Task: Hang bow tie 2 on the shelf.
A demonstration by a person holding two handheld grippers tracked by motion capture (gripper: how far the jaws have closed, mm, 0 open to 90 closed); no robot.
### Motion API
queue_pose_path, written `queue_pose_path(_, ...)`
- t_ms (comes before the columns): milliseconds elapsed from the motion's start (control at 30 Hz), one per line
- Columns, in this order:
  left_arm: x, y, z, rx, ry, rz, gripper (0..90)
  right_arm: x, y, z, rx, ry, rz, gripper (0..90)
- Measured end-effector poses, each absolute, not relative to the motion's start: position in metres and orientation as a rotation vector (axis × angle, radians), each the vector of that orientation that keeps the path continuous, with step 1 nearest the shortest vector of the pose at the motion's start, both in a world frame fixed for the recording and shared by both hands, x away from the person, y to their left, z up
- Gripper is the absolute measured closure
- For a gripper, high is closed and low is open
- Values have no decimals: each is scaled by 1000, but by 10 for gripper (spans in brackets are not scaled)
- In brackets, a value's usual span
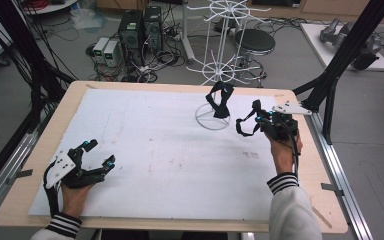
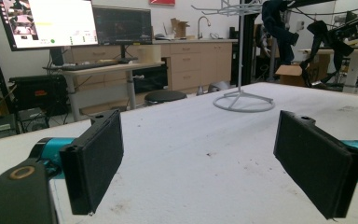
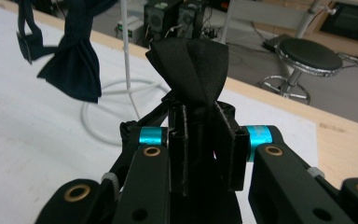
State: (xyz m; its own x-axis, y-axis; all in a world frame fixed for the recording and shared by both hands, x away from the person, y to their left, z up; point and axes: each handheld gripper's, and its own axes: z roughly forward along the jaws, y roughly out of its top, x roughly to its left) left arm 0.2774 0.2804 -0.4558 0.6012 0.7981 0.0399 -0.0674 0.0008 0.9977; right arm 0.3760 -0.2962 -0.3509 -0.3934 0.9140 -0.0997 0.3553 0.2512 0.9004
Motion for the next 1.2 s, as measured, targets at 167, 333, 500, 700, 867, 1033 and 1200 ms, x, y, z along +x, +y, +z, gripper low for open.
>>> queue_pose_path(167, 277, 280, -456, 1416, 670, 766, 162, 373, -298, -347, 1115, 1818, 1172, 767)
queue_pose_path(333, 277, 280, -456, 1419, 670, 767, 162, 370, -296, -342, 1083, 1785, 1199, 767)
queue_pose_path(500, 277, 280, -456, 1421, 669, 768, 162, 371, -294, -334, 1062, 1765, 1224, 767)
queue_pose_path(700, 277, 280, -456, 1423, 668, 769, 162, 374, -289, -320, 1054, 1743, 1216, 767)
queue_pose_path(867, 277, 280, -456, 1418, 670, 767, 162, 379, -289, -312, 1058, 1723, 1204, 767)
queue_pose_path(1033, 277, 280, -456, 1415, 671, 766, 162, 381, -287, -307, 1044, 1720, 1218, 767)
queue_pose_path(1200, 277, 280, -456, 1415, 671, 766, 162, 383, -282, -301, 1015, 1717, 1228, 767)
